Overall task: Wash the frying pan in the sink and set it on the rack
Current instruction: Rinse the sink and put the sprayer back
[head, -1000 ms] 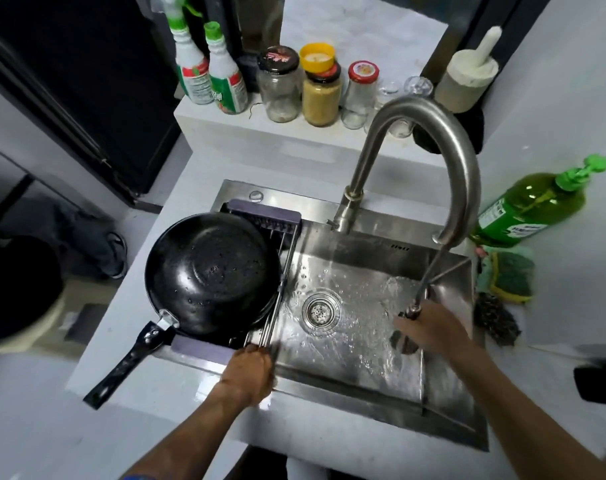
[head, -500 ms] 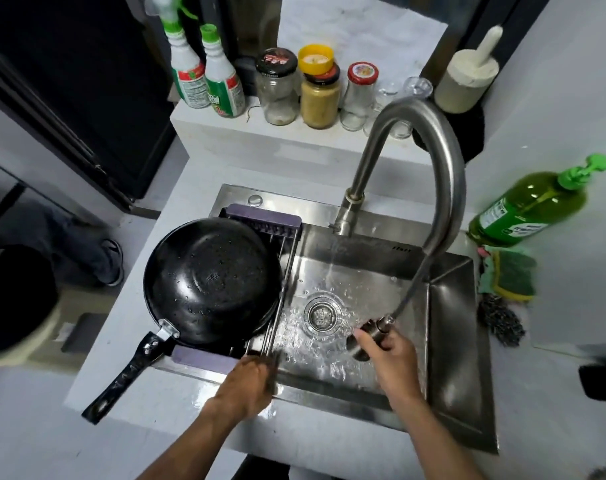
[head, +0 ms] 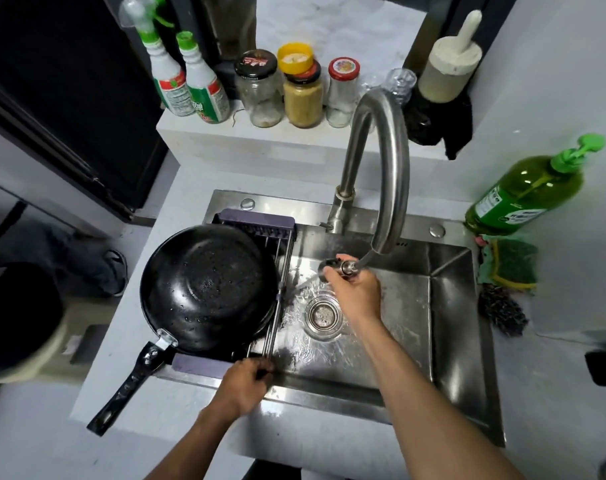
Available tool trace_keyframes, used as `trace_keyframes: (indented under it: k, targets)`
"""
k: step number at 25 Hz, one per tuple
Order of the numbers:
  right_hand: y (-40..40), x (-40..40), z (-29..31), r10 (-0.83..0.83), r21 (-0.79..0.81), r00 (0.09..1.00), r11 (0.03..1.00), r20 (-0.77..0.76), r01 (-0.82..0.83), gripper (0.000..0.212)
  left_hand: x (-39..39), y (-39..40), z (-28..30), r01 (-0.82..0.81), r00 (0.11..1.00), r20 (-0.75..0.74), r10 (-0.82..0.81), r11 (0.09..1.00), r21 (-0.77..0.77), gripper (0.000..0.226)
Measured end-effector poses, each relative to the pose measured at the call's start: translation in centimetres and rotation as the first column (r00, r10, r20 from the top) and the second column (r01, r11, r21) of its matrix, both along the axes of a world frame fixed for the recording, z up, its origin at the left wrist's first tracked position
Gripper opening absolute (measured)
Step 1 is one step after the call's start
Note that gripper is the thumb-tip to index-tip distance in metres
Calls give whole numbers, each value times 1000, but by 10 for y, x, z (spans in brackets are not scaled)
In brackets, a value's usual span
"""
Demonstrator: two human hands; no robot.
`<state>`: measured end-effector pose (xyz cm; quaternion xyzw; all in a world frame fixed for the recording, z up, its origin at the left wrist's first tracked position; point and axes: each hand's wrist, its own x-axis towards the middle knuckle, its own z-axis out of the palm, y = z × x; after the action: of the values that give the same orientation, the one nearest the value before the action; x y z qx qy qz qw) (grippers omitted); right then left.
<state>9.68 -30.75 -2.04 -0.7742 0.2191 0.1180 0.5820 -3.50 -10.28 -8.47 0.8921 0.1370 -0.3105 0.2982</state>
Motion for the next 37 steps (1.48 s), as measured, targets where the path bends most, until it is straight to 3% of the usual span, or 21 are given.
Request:
trace_keyframes:
  k: [3,6,9,11,13,16,18,20,23,28,31,33,37]
  targets:
    - [8,7,2,235,-40,972,971,-7,-235,12,-1,0,0,-25,1000,8,25,1000,5,17]
    - [7,24,6,214,18,977,977,8,-214,19,-2,-2,-1,-21,999,29,22,999,-24,16]
    - [11,34,8,335,35,942,941,35,-336,23,-2,0,-2,-19,999,28,20,1000,-24,16]
    - [6,33,4,275,16,961,961,40,-276,19,-4,1,-6,-34,999,10,34,999,-32,15]
    - [-21,28,-4,202,-107,979,975,39,-197,13,-5,3,-8,-68,998,-13,68,997,-41,12]
    - [-99,25,-9,159,-385,983,916,87,-114,19,-2,5,-10,-87,996,-8,87,994,-58,16]
    - [-143,28,-6,202,-574,979,804,18,-155,19,-1,7,-12,-87,996,2,87,994,-60,24]
    - [-170,28,-5,318,-668,935,663,-157,-337,22,-1,6,-14,-90,996,8,91,995,-53,24]
    - [-183,16,-4,429,-641,864,591,-263,-489,25,-3,3,-17,-94,995,17,95,994,-58,19]
    - [-163,-33,-3,349,-330,911,852,-218,-406,15,-6,4,-19,-124,991,32,127,989,-81,11]
    - [-136,-51,-6,239,-508,961,816,-137,-276,23,-9,4,-17,-134,990,31,139,982,-135,17]
    - [-95,-54,-5,297,-488,946,812,-126,-320,23,-10,6,-15,-134,989,36,141,980,-150,22]
    - [-19,-64,1,365,-117,913,914,-183,-389,20,-9,6,-13,-173,984,1,177,965,-194,24]
